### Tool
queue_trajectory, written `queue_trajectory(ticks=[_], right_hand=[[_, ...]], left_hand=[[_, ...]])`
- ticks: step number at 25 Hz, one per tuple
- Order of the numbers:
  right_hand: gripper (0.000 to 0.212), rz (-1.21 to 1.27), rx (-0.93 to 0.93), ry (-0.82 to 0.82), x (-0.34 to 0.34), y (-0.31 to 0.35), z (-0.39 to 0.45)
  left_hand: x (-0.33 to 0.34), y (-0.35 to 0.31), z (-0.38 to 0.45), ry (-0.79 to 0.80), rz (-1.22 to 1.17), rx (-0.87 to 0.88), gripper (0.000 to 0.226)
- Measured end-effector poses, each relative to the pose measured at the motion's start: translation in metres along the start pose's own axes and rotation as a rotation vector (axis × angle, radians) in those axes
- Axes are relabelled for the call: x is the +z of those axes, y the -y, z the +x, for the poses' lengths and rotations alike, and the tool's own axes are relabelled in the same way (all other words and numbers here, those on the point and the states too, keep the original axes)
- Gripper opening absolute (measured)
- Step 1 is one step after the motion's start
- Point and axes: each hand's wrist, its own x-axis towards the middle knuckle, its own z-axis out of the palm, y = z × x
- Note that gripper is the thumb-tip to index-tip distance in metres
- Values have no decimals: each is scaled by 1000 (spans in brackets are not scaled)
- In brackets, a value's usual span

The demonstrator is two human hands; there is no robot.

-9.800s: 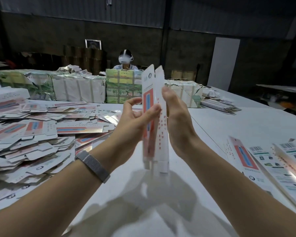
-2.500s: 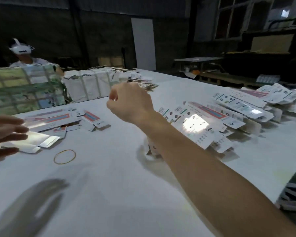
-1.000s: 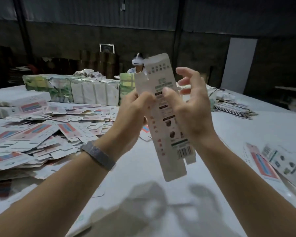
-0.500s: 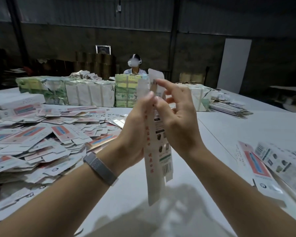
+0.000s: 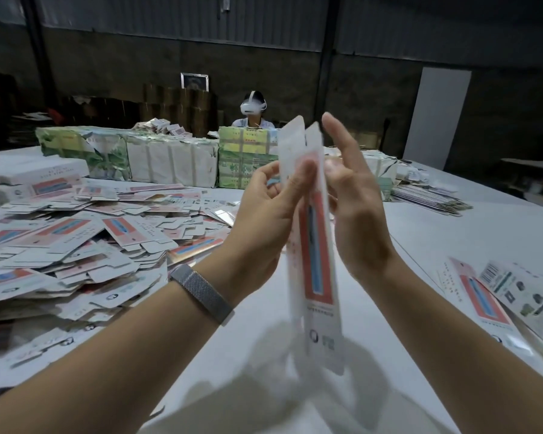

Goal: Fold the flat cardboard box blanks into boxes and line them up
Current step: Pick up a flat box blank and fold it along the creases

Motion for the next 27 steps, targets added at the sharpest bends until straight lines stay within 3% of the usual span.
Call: queue_trajectory(ticks=[5,7,13,17,24,27], right_hand=[[34,-373,-48,-93,-3,-3,0],[32,-392,-46,-118,-4,-5,1],[27,-461,-54,-158,-5,-13,1],[16,-455,30,-160,-6,-12,4],[23,-251,203,-56,-3,-3,3],[38,-158,278,-7,-12,-1,7]], left_hand=[[-8,6,0,-11,-6,95,28],[-8,6,-1,24,-21,69,21],[-7,8,-6,187,-160,-36,34],[-12,9,-7,290,-261,-196,63],[-4,10,-9,190,3,-54,57],[-4,11,-11,208,122,-55,59]])
